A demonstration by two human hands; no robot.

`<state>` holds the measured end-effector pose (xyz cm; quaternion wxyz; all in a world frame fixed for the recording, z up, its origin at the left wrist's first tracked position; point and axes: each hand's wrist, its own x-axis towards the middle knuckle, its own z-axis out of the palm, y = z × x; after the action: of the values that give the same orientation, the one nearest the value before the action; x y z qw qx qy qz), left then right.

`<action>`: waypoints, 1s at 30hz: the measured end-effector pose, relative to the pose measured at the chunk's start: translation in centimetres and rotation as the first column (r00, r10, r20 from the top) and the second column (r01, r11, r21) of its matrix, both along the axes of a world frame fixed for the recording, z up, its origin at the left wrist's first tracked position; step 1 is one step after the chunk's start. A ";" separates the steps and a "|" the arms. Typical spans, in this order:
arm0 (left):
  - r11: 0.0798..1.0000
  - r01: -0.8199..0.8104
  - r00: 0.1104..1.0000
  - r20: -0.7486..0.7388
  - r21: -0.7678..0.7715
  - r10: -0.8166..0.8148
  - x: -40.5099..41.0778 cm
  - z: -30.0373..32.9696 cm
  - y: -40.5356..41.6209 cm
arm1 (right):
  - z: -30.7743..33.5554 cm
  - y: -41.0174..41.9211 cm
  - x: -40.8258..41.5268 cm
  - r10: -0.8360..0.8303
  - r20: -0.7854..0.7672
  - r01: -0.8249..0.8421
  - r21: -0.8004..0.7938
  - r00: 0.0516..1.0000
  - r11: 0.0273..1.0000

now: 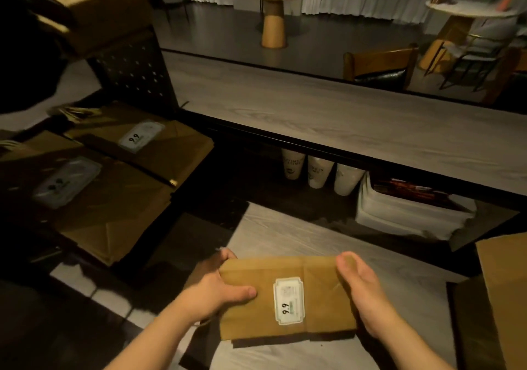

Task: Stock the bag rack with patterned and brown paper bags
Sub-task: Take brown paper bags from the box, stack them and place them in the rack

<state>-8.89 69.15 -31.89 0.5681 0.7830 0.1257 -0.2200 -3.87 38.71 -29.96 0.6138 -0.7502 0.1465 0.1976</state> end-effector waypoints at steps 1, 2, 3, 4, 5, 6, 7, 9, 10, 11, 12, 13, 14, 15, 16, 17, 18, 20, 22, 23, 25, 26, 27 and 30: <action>0.999 -0.017 0.999 -0.039 -0.048 0.015 0.2 0.2 0.8 | 0.7 -0.5 0.1 0.129 -0.017 -0.128 0.044 0.992 0.991; 0.997 -0.042 0.998 -0.047 -0.058 0.039 0.5 0.3 1.4 | 1.1 -0.7 0.3 0.229 -0.054 -0.223 0.107 0.972 0.969; 0.996 -0.079 0.997 -0.028 -0.046 0.077 0.6 0.7 1.9 | 1.2 -0.5 0.4 0.290 -0.096 -0.269 0.185 0.952 0.945; 0.995 -0.096 0.995 0.001 -0.003 0.096 0.8 1.1 2.1 | 1.1 -0.2 0.3 0.308 -0.132 -0.270 0.244 0.942 0.931; 0.994 -0.101 0.995 0.009 0.044 0.101 0.9 1.9 2.2 | 0.9 0.3 0.3 0.298 -0.145 -0.251 0.273 0.944 0.929; 0.994 -0.083 0.996 0.021 0.065 0.082 1.3 2.4 2.3 | 0.8 0.8 0.4 0.271 -0.132 -0.228 0.269 0.953 0.936; 0.995 -0.062 0.998 0.033 0.082 0.059 1.7 2.8 2.6 | 0.7 1.3 0.4 0.242 -0.105 -0.209 0.257 0.964 0.943; 0.988 -0.064 0.998 0.029 0.139 0.061 2.2 2.9 3.2 | 0.7 2.4 0.4 0.190 -0.069 -0.166 0.259 0.979 0.952; 0.983 -0.095 0.995 0.036 0.160 0.090 2.3 2.9 3.4 | 0.5 2.7 0.4 0.163 -0.068 -0.139 0.272 0.984 0.952; 0.965 -0.151 0.988 0.054 0.212 0.143 2.2 2.9 3.4 | 0.2 3.1 0.5 0.142 -0.074 -0.115 0.288 0.987 0.951; 0.908 -0.219 0.976 0.090 0.358 0.200 2.1 2.5 3.1 | -0.1 3.4 0.5 0.116 -0.084 -0.085 0.306 0.990 0.948; 0.794 -0.319 0.947 0.145 0.518 0.286 1.9 1.8 2.7 | -0.4 3.8 0.5 0.084 -0.094 -0.048 0.332 0.992 0.942; 0.674 -0.446 0.893 0.239 0.589 0.382 1.2 1.5 1.9 | -0.6 4.3 0.5 0.041 -0.101 -0.002 0.363 0.994 0.932; 0.592 -0.574 0.814 0.318 0.565 0.486 0.5 0.9 1.2 | -0.7 4.8 0.5 -0.006 -0.109 0.049 0.403 0.994 0.914; 0.566 -0.684 0.723 0.324 0.461 0.610 -0.2 0.7 0.2 | -0.8 5.4 0.4 -0.049 -0.124 0.100 0.449 0.991 0.888; 0.565 -0.783 0.616 0.205 0.258 0.760 -0.9 0.5 -0.7 | -1.0 6.0 0.2 -0.083 -0.145 0.145 0.502 0.986 0.853; 0.522 -0.852 0.522 -0.010 0.031 0.853 -1.5 0.7 -1.6 | -1.0 6.5 0.1 -0.100 -0.165 0.175 0.549 0.981 0.817; 0.397 -0.855 0.511 -0.421 -0.333 0.749 -1.9 0.8 -2.4 | -1.6 7.6 -0.4 -0.087 -0.200 0.192 0.602 0.976 0.775; 0.288 -0.798 0.570 -0.506 -0.530 0.648 -1.3 0.7 -1.9 | -2.4 9.0 -1.1 -0.041 -0.239 0.183 0.612 0.970 0.769; 0.234 -0.805 0.543 -0.519 -0.545 0.660 -0.6 1.3 -1.5 | -2.7 9.8 -1.4 -0.022 -0.261 0.185 0.619 0.965 0.764; 0.210 -0.820 0.474 -0.427 -0.533 0.770 0.8 1.4 -0.1 | -3.4 11.3 -1.5 -0.005 -0.331 0.222 0.619 0.943 0.753; 0.164 -0.830 0.422 -0.408 -0.533 0.809 1.3 1.5 0.8 | -3.8 12.2 -1.3 0.003 -0.368 0.239 0.611 0.930 0.754; 0.150 -0.831 0.403 -0.394 -0.535 0.826 1.8 1.5 1.4 | -4.2 12.9 -1.1 0.004 -0.402 0.256 0.591 0.916 0.765; 0.228 -0.841 0.408 -0.297 -0.490 0.863 2.1 1.2 3.6 | -5.5 15.3 -0.8 0.024 -0.453 0.269 0.570 0.891 0.777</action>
<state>-6.75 72.79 -30.67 0.8019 0.3788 0.4479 0.1134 -4.71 54.00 -35.42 0.7880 -0.4319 0.2568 0.3557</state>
